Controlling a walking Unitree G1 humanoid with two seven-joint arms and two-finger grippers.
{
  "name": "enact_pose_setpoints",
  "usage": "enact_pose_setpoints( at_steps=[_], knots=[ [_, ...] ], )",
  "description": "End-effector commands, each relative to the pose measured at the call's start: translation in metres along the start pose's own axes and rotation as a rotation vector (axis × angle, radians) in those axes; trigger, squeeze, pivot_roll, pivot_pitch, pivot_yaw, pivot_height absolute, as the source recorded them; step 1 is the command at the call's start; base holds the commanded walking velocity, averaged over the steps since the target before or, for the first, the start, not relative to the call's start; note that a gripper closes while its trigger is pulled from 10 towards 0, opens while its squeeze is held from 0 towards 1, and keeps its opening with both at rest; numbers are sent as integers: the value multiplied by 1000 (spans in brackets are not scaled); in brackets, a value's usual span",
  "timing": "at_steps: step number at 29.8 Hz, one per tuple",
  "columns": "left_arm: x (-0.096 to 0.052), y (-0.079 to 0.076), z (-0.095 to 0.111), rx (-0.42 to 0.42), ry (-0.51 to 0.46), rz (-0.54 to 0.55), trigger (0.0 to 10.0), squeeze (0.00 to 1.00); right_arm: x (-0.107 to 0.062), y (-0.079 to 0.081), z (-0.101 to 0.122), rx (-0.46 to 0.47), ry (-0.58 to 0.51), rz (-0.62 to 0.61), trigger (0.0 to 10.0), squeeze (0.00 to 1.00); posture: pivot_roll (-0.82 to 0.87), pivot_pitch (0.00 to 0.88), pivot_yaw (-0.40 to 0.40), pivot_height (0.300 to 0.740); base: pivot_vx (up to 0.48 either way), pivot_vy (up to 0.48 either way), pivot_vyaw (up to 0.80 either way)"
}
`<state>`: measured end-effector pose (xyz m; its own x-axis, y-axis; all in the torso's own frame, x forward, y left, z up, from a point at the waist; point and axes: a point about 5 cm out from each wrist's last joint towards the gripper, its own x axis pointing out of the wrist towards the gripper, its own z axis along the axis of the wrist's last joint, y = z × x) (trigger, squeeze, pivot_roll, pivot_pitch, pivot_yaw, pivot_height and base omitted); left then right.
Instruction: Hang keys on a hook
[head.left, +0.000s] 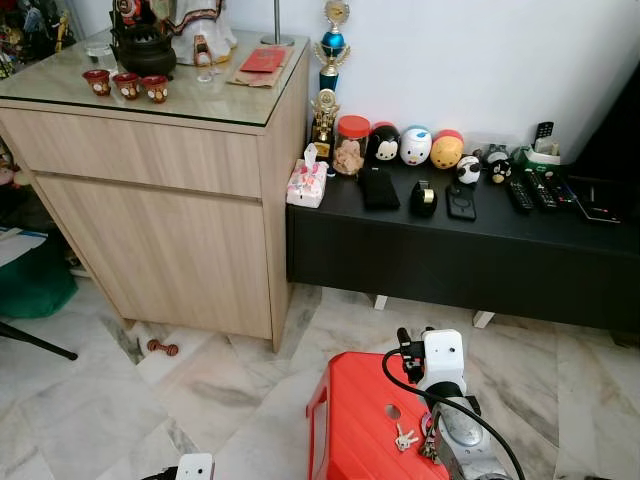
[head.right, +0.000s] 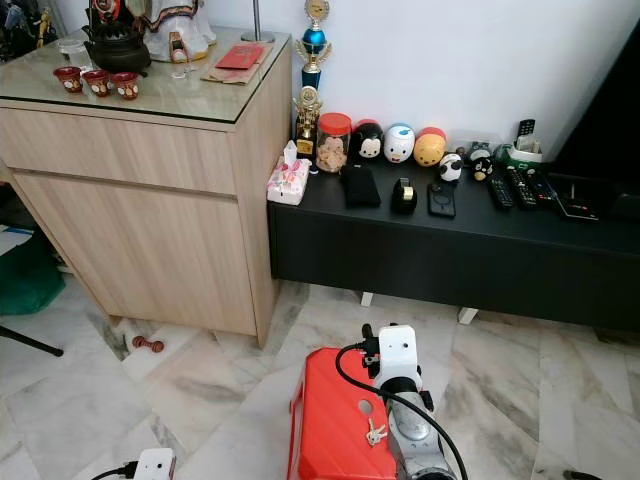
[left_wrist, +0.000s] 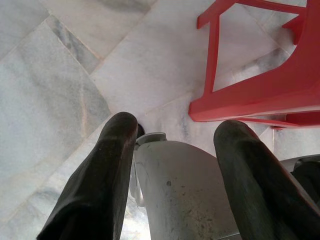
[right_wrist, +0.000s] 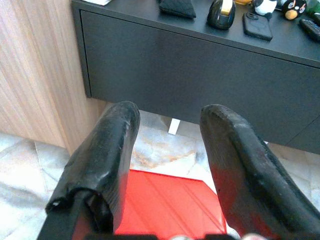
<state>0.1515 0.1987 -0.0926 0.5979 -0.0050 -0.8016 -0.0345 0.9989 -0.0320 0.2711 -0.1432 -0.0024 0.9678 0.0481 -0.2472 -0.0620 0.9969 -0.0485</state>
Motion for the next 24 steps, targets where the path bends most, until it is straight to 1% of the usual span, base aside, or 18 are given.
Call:
enact_pose_setpoints(
  at_steps=[1,5,10,13,17,18,21,24],
  knots=[
    [-1,0,-6,10,32,-10,10000,0,-2,-2,-7,-7,40,-3,10000,0,96,0,-86,740,0,0,0],
    [-3,8,-4,8,21,-12,10000,0,-2,-1,-8,7,55,3,10000,0,97,0,-86,711,0,0,0],
    [-5,10,-9,10,26,-11,10000,0,-2,0,-9,9,64,13,10000,0,98,0,-88,681,0,0,0],
    [-4,5,-12,9,34,-15,10000,0,-2,1,-8,19,56,26,10000,0,98,0,-88,662,0,0,0],
    [-3,-1,-13,9,41,-20,10000,0,-2,2,-10,20,65,30,10000,0,97,0,-88,662,0,0,0],
    [-3,-6,-13,9,46,-26,10000,0,-3,2,-10,28,71,35,10000,0,97,0,-88,662,0,0,0],
    [-2,-12,-14,7,51,-30,10000,0,-3,1,-12,36,81,31,10000,0,98,0,-88,662,0,0,0],
    [-1,-13,-14,6,53,-30,10000,0,-3,0,-13,42,87,25,10000,0,99,0,-89,662,0,0,0]
  ],
)
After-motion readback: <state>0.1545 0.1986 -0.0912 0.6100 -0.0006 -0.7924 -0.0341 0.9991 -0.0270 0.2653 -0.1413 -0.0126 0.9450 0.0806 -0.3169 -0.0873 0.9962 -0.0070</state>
